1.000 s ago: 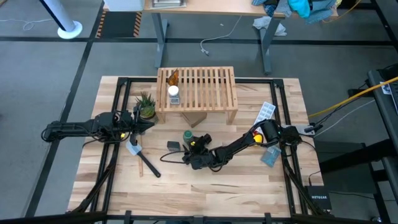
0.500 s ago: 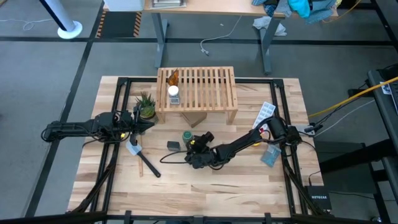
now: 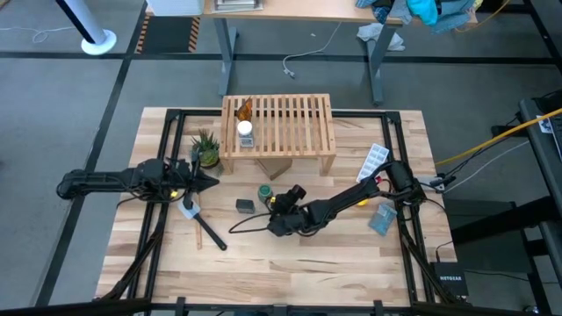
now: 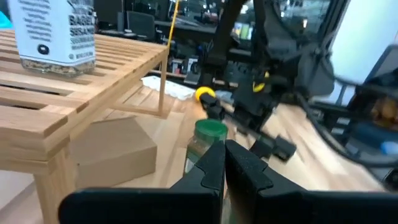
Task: Shelf spices
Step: Remove the white seasoning bottle from the shelf to the table
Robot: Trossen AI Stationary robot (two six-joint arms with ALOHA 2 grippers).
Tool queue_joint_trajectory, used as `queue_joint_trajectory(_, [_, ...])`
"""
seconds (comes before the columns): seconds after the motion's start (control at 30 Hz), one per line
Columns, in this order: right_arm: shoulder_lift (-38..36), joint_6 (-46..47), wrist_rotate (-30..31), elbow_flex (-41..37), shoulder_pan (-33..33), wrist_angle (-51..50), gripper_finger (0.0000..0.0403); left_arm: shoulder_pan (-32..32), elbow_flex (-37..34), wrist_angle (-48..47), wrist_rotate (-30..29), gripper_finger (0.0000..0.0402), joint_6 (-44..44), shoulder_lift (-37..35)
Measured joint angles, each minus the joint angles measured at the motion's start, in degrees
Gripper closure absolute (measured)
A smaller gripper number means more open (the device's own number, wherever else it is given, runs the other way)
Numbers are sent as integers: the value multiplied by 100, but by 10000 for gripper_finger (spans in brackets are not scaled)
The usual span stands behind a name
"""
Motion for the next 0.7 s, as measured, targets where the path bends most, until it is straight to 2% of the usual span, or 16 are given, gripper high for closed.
queue_joint_trajectory(0.13, [-129,-269,-278,0,0,-379,100,0,2,-1,2,396,528,237])
queue_joint_trajectory(0.27, [-228,-277,-421,0,0,-836,100,0,2,13,3,389,665,402])
queue_joint_trajectory(0.43, [-321,-265,-535,0,-2,-1182,100,-1,-11,373,394,342,665,514])
queue_joint_trajectory(0.6, [-347,-269,-644,2,-2,-1225,100,0,-22,1165,384,306,297,527])
queue_joint_trajectory(0.7, [-347,-272,-730,2,-2,-1244,100,7,-24,1263,384,296,240,529])
